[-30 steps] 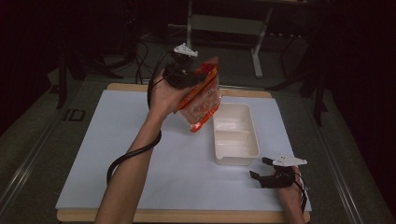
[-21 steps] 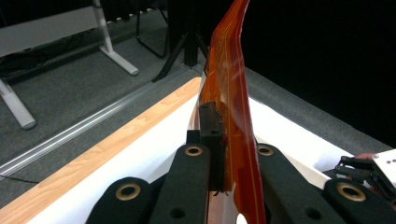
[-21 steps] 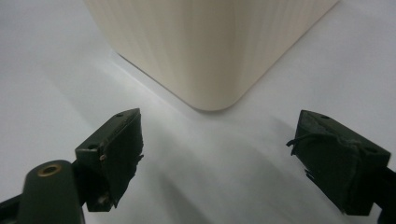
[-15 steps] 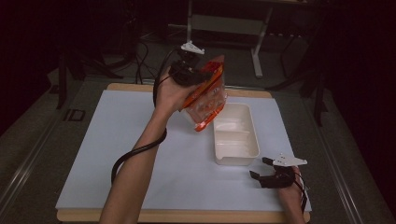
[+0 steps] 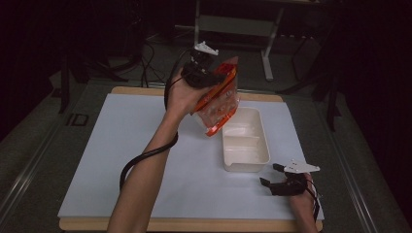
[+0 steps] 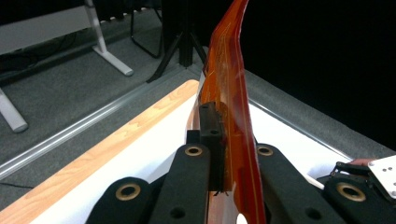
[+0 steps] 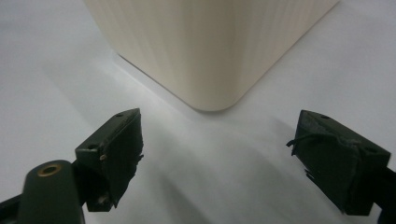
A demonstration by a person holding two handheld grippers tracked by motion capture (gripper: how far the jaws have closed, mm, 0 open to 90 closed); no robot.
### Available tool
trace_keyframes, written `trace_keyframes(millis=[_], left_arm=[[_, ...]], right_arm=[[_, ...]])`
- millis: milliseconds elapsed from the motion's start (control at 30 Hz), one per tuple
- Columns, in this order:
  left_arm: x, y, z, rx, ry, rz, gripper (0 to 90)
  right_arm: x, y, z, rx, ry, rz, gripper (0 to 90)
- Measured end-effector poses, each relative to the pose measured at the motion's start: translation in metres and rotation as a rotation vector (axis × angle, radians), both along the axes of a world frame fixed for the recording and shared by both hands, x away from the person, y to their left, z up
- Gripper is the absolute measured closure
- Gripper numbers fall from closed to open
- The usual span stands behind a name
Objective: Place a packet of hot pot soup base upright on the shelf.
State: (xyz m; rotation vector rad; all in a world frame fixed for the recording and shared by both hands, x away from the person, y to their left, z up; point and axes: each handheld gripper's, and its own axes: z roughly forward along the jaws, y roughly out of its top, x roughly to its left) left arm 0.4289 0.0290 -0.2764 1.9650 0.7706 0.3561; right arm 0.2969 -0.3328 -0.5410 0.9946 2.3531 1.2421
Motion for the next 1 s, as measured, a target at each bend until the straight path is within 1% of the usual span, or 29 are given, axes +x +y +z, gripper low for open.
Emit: trace_keyframes(millis=[100,267,433,600,867,1000], left_arm=[[0.0,-0.003,0.0,-0.001,-0.001,-0.005,90.0],[0.003,-0.008,-0.001,-0.023,0.005,-0.011,90.0],[0.004,-0.013,0.0,-0.011,0.007,-0.022,90.0],[0.008,-0.016,0.001,-0.02,0.009,-0.025,90.0],[0.012,-0.025,0.001,0.0,0.014,-0.034,90.0],[0.014,-0.03,0.0,-0.006,0.014,-0.041,90.0]], right_arm=[[0.0,0.0,0.0,0.003,0.0,0.0,15.7],[0.0,0.0,0.0,0.006,0.0,-0.002,15.6],[0.0,0.0,0.0,0.007,0.0,-0.002,15.7],[0.0,-0.001,0.0,0.009,0.0,-0.003,15.7],[0.0,-0.001,0.0,0.009,0.0,-0.002,15.7],[0.0,-0.001,0.0,0.01,0.001,-0.002,15.7]])
